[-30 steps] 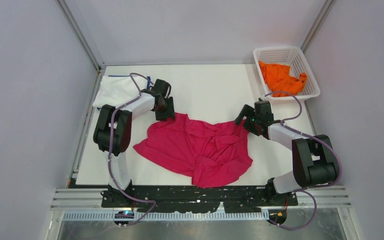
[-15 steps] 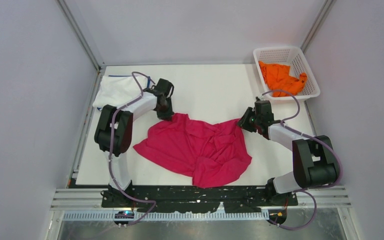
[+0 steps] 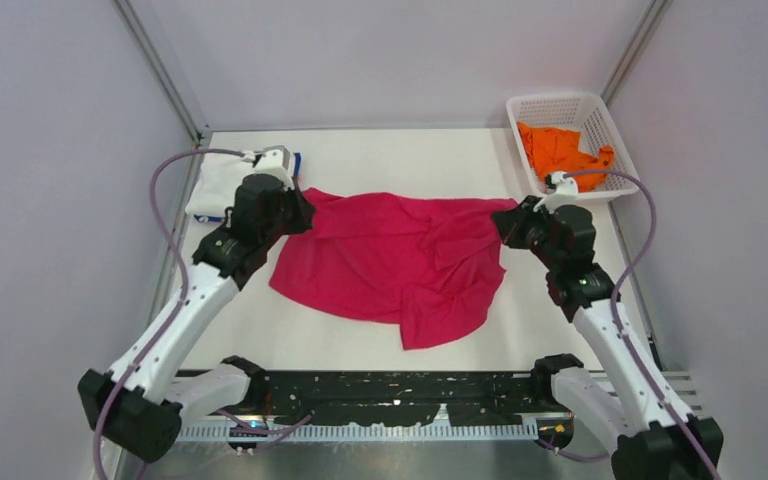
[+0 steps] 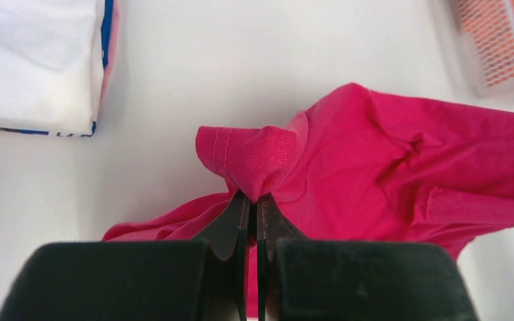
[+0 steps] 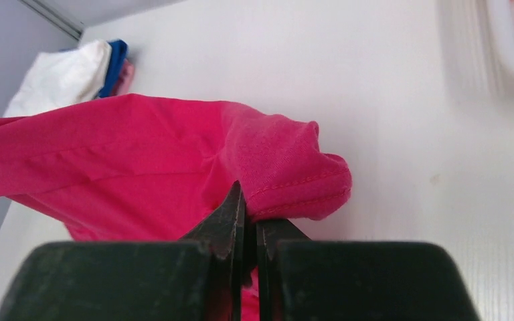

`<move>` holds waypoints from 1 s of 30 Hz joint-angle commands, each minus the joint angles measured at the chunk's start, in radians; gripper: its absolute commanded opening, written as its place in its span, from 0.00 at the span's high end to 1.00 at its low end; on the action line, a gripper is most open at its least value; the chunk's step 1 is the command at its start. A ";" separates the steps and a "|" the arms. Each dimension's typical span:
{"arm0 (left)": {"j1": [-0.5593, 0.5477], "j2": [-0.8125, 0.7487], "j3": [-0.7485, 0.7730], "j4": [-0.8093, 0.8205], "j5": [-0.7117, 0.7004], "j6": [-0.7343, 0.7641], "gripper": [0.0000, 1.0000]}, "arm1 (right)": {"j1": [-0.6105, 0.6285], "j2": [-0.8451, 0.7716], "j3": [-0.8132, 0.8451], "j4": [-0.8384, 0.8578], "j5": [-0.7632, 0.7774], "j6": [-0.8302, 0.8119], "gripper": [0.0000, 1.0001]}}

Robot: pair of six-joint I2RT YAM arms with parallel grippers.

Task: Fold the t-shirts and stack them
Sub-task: Flatten out the tshirt

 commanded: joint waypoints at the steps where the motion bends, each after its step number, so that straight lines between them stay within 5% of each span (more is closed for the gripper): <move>1: -0.027 -0.222 -0.044 0.087 -0.038 0.031 1.00 | 0.004 -0.198 0.105 -0.072 0.003 -0.062 0.95; 10: -0.036 -0.602 -0.007 0.101 -0.001 0.028 1.00 | 0.004 -0.440 0.440 -0.231 0.069 -0.138 0.95; 21: -0.036 -0.805 0.131 0.020 0.181 -0.004 1.00 | 0.004 -0.518 0.763 -0.332 0.022 -0.129 0.95; 30: -0.035 -0.842 -0.021 -0.063 0.116 -0.074 1.00 | 0.004 -0.529 0.673 -0.427 0.096 -0.120 0.95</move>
